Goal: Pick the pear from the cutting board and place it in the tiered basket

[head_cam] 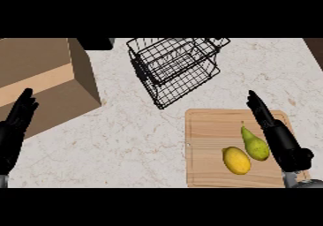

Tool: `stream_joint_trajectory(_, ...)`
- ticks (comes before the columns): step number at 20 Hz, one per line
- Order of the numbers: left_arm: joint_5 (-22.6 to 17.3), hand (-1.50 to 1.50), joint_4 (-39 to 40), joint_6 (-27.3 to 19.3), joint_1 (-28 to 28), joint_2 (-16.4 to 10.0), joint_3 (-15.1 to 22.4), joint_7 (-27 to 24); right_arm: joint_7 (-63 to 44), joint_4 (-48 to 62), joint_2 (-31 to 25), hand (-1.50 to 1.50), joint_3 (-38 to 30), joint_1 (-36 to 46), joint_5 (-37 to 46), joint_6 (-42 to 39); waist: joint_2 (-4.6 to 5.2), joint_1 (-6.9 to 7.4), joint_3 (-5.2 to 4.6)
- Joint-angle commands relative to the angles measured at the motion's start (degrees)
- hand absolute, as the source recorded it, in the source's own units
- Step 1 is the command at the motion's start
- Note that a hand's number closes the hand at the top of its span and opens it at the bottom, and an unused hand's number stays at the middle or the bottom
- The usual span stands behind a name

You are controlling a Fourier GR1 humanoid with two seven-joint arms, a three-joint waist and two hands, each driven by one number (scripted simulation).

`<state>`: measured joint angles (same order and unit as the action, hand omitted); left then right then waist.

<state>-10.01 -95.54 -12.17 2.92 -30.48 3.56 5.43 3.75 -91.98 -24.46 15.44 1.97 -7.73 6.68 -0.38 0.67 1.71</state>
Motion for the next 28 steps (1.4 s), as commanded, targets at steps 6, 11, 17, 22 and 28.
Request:
stream_joint_trajectory(6, -5.38, 0.00, 2.94, 3.46, -5.97, 10.80, 8.28, 3.11, 11.71, 0.34, -6.69, 1.50, -9.65, 0.72, -13.68, -17.43, 0.87, -3.81, -1.66)
stream_joint_trajectory(11, -6.63, 0.00, 3.97, 4.17, -8.74, 12.89, 9.63, 6.42, 16.57, 12.65, 0.02, -1.50, -19.85, -4.58, -7.26, 3.08, 0.67, -2.47, -1.61)
stream_joint_trajectory(17, -6.81, 0.00, 8.96, 6.57, -11.68, 14.22, 8.23, 5.64, 16.68, 3.48, -7.36, -1.50, -12.08, -11.02, 3.36, -2.58, 0.29, -1.67, -1.79)
stream_joint_trajectory(22, -6.26, 0.00, 9.86, 5.61, -11.66, 15.22, 8.60, 5.59, -0.68, -6.87, -18.72, -1.50, -10.92, -11.98, 12.84, -0.28, 0.11, -2.30, -2.06)
stream_joint_trajectory(28, -6.40, 0.00, 6.30, 5.56, -12.33, 14.67, 9.26, 8.99, -24.98, -16.95, -25.52, -1.50, -6.13, -10.38, 27.00, -0.17, -0.10, -0.76, -2.13)
